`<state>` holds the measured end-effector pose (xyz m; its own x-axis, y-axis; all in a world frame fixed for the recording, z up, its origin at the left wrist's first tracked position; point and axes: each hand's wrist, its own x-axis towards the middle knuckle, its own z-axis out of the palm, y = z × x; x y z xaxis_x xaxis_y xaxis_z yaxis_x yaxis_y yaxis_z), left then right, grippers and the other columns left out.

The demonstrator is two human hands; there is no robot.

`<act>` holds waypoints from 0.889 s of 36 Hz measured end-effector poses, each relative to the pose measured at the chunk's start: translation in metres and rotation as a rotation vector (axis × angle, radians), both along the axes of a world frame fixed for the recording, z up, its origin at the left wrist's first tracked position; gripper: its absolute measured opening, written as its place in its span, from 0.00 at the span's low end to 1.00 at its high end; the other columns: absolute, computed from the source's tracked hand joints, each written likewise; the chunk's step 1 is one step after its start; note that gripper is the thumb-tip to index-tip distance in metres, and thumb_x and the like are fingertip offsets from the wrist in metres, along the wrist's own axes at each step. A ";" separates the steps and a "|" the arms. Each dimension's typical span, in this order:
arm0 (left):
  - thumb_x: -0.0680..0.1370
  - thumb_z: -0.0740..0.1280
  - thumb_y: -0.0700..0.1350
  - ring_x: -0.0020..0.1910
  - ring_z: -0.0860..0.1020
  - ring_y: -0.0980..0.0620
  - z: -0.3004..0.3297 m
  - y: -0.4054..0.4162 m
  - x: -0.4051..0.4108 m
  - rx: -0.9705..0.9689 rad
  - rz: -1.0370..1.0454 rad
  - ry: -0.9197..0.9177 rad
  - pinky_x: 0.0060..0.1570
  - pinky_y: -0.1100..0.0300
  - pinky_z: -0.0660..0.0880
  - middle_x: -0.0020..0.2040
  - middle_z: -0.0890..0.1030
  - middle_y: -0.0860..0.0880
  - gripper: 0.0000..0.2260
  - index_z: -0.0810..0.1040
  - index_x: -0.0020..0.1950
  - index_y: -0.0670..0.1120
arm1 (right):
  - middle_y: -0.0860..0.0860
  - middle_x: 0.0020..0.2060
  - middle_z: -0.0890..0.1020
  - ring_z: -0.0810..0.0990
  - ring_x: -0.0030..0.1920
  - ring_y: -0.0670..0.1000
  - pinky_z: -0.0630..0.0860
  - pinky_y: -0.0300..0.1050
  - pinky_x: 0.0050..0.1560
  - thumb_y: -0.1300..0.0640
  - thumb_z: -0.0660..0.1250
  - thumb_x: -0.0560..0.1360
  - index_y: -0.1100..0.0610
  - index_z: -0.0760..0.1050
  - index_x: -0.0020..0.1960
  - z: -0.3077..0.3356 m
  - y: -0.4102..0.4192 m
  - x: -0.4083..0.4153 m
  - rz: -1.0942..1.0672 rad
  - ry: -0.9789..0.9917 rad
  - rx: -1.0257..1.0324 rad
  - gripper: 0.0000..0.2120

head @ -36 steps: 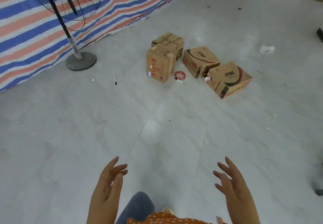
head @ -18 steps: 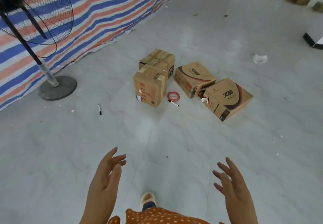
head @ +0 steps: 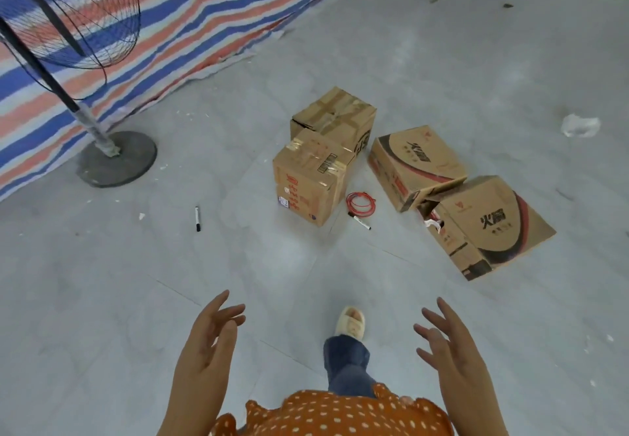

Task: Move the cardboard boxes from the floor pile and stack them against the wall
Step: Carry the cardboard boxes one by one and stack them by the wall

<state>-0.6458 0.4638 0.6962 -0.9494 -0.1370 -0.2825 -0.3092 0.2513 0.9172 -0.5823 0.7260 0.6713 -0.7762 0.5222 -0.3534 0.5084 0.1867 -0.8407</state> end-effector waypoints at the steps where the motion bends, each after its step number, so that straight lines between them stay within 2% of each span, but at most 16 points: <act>1: 0.77 0.61 0.58 0.53 0.79 0.63 -0.001 0.013 -0.016 0.005 0.016 -0.007 0.63 0.44 0.73 0.52 0.82 0.58 0.09 0.72 0.56 0.69 | 0.45 0.69 0.69 0.74 0.57 0.46 0.72 0.50 0.62 0.26 0.55 0.66 0.36 0.60 0.63 0.003 0.014 -0.020 0.027 0.011 0.013 0.29; 4: 0.78 0.60 0.51 0.52 0.78 0.64 -0.001 0.053 -0.065 0.042 0.061 -0.013 0.63 0.45 0.73 0.55 0.81 0.55 0.11 0.71 0.58 0.62 | 0.42 0.64 0.71 0.75 0.58 0.47 0.73 0.53 0.62 0.16 0.55 0.53 0.32 0.61 0.60 0.018 0.060 -0.081 0.066 0.065 -0.001 0.40; 6: 0.79 0.58 0.46 0.53 0.79 0.63 0.000 0.079 -0.097 0.048 0.089 -0.011 0.61 0.48 0.73 0.54 0.81 0.54 0.13 0.73 0.58 0.63 | 0.43 0.62 0.74 0.77 0.58 0.48 0.74 0.54 0.61 0.17 0.58 0.54 0.32 0.63 0.59 0.029 0.088 -0.124 0.062 0.081 -0.030 0.38; 7: 0.78 0.58 0.47 0.53 0.79 0.63 0.001 0.091 -0.113 0.042 0.086 -0.013 0.60 0.51 0.74 0.53 0.82 0.55 0.15 0.73 0.57 0.67 | 0.44 0.61 0.75 0.77 0.58 0.48 0.75 0.55 0.61 0.22 0.61 0.62 0.34 0.64 0.60 0.033 0.099 -0.144 0.072 0.091 -0.034 0.31; 9: 0.77 0.58 0.49 0.53 0.78 0.65 0.001 0.109 -0.143 0.023 0.062 -0.026 0.55 0.60 0.73 0.53 0.80 0.63 0.17 0.72 0.53 0.74 | 0.49 0.63 0.75 0.78 0.59 0.49 0.74 0.58 0.62 0.43 0.61 0.77 0.39 0.65 0.64 0.036 0.117 -0.181 0.107 0.098 -0.022 0.16; 10: 0.77 0.58 0.49 0.53 0.78 0.66 0.000 0.116 -0.155 0.022 0.060 -0.041 0.55 0.61 0.73 0.52 0.80 0.63 0.17 0.72 0.54 0.73 | 0.50 0.65 0.75 0.77 0.60 0.51 0.74 0.58 0.63 0.50 0.59 0.80 0.41 0.64 0.65 0.037 0.124 -0.198 0.128 0.082 -0.012 0.15; 11: 0.78 0.58 0.48 0.52 0.78 0.67 -0.001 0.121 -0.166 0.024 0.070 -0.058 0.56 0.60 0.73 0.52 0.81 0.62 0.15 0.72 0.56 0.69 | 0.50 0.65 0.74 0.77 0.61 0.52 0.74 0.58 0.64 0.52 0.58 0.80 0.41 0.64 0.66 0.036 0.130 -0.214 0.149 0.069 -0.009 0.16; 15: 0.80 0.58 0.43 0.54 0.77 0.65 -0.005 0.129 -0.207 -0.010 0.156 -0.096 0.60 0.53 0.73 0.56 0.79 0.56 0.14 0.70 0.58 0.62 | 0.44 0.63 0.75 0.77 0.60 0.47 0.75 0.56 0.62 0.36 0.60 0.75 0.37 0.65 0.64 0.036 0.139 -0.281 0.213 0.071 -0.022 0.20; 18: 0.80 0.58 0.42 0.53 0.80 0.55 -0.013 0.132 -0.244 -0.030 0.213 -0.138 0.63 0.48 0.72 0.56 0.79 0.53 0.13 0.70 0.57 0.61 | 0.40 0.61 0.75 0.78 0.59 0.45 0.73 0.58 0.64 0.47 0.60 0.79 0.33 0.65 0.62 0.024 0.143 -0.329 0.284 0.043 -0.022 0.14; 20: 0.80 0.57 0.43 0.55 0.78 0.51 -0.018 0.136 -0.273 -0.017 0.224 -0.149 0.64 0.46 0.71 0.57 0.79 0.49 0.12 0.70 0.60 0.57 | 0.40 0.62 0.74 0.77 0.61 0.46 0.73 0.59 0.65 0.36 0.60 0.74 0.28 0.63 0.60 0.017 0.142 -0.362 0.317 0.016 0.002 0.15; 21: 0.79 0.57 0.46 0.55 0.78 0.51 -0.020 0.138 -0.289 -0.017 0.223 -0.150 0.64 0.47 0.71 0.58 0.78 0.49 0.12 0.69 0.62 0.55 | 0.40 0.63 0.74 0.76 0.62 0.47 0.73 0.59 0.65 0.29 0.58 0.69 0.27 0.62 0.59 0.014 0.141 -0.379 0.328 0.014 0.011 0.20; 23: 0.74 0.57 0.51 0.54 0.77 0.52 -0.025 0.139 -0.326 -0.016 0.223 -0.140 0.63 0.50 0.71 0.58 0.77 0.50 0.17 0.68 0.63 0.53 | 0.40 0.63 0.75 0.76 0.62 0.47 0.73 0.59 0.64 0.25 0.57 0.63 0.28 0.63 0.61 0.011 0.138 -0.415 0.342 0.019 0.018 0.27; 26: 0.78 0.57 0.48 0.52 0.76 0.55 -0.035 0.137 -0.385 -0.013 0.190 -0.163 0.57 0.60 0.71 0.59 0.75 0.52 0.14 0.67 0.64 0.54 | 0.40 0.61 0.75 0.76 0.62 0.47 0.74 0.58 0.63 0.27 0.59 0.69 0.40 0.66 0.68 0.012 0.136 -0.471 0.353 0.029 0.039 0.32; 28: 0.80 0.58 0.44 0.50 0.77 0.57 -0.037 0.134 -0.421 -0.005 0.189 -0.181 0.54 0.66 0.70 0.59 0.76 0.54 0.13 0.67 0.62 0.57 | 0.40 0.61 0.76 0.76 0.61 0.47 0.74 0.57 0.63 0.33 0.59 0.74 0.39 0.67 0.68 0.015 0.134 -0.510 0.355 0.018 0.054 0.25; 30: 0.81 0.58 0.43 0.53 0.78 0.57 -0.034 0.129 -0.458 -0.011 0.183 -0.190 0.58 0.61 0.71 0.57 0.78 0.56 0.13 0.68 0.59 0.62 | 0.37 0.59 0.75 0.77 0.60 0.47 0.73 0.50 0.61 0.35 0.59 0.74 0.33 0.64 0.64 0.017 0.130 -0.553 0.370 0.000 0.079 0.19; 32: 0.81 0.59 0.44 0.55 0.78 0.55 -0.036 0.123 -0.489 -0.004 0.160 -0.215 0.62 0.57 0.70 0.56 0.78 0.58 0.14 0.68 0.57 0.64 | 0.38 0.59 0.74 0.76 0.59 0.44 0.71 0.38 0.55 0.37 0.58 0.76 0.35 0.62 0.65 0.014 0.129 -0.592 0.413 -0.022 0.092 0.18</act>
<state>-1.1349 0.5866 0.6598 -0.8341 -0.2819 -0.4740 -0.5325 0.1876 0.8254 -1.1746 0.8546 0.6853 -0.9195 0.1991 -0.3389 0.3930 0.4518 -0.8009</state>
